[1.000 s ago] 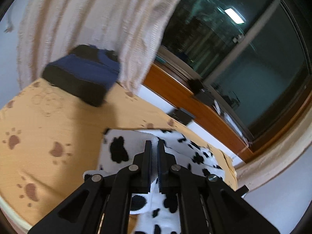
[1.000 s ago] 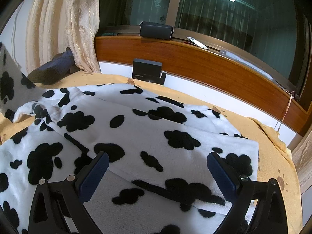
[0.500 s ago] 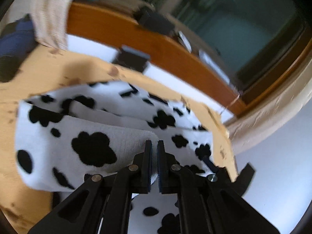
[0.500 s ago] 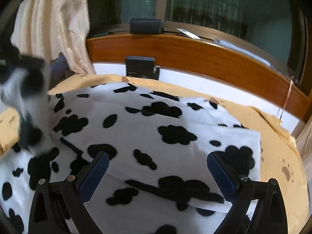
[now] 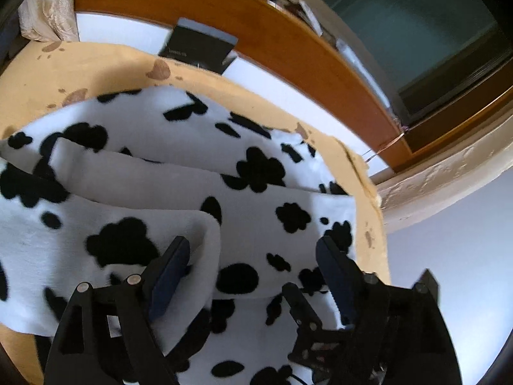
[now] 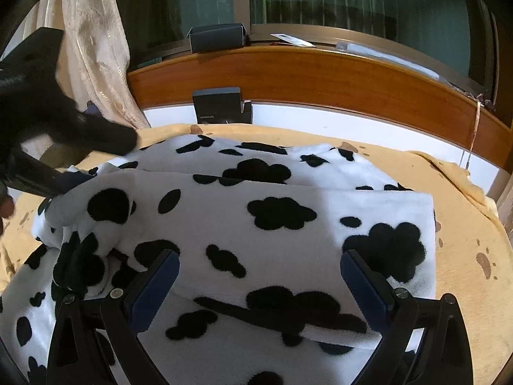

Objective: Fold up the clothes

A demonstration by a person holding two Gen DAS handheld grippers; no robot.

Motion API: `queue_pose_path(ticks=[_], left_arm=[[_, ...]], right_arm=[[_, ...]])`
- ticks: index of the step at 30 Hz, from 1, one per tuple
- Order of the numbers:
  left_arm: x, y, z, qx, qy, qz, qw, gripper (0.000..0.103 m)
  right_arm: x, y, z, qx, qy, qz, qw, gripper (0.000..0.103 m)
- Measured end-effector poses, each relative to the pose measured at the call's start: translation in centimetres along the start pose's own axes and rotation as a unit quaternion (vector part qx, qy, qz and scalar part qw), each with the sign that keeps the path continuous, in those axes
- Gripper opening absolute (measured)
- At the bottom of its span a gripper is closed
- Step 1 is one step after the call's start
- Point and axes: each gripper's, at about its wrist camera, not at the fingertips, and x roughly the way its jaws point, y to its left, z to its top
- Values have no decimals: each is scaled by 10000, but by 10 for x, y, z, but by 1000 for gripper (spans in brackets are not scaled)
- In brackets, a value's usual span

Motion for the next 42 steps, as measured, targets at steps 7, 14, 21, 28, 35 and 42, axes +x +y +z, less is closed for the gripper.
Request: queue_pose_path(ticks=[7,14,21,28,35,42], left_arm=[[-63,50,-24,-439,-818,-52,9957,86],[-78,126,-51,-1189,-1339,56,9838,86],[-74,150,-53,-1149,-1463,-305,9821,86],[-72,162,-63,-1153,-1627,-690,9775,86],[-72,167,-65,-1279,-1640,-818,9747,86],[-70,170,-66,-1333,-1648,-842,9737,86]], right_arm=[[-6,2,0,-18,-193,238,9995,102],[-17,33,4,-121,-101,605,9980,102],[-25,67,12,-82,239,1027,9944,102],[1,92,22,14,499,917,9945,102],[32,114,33,121,743,708,9946,96],[39,93,42,496,746,304,9955,55]])
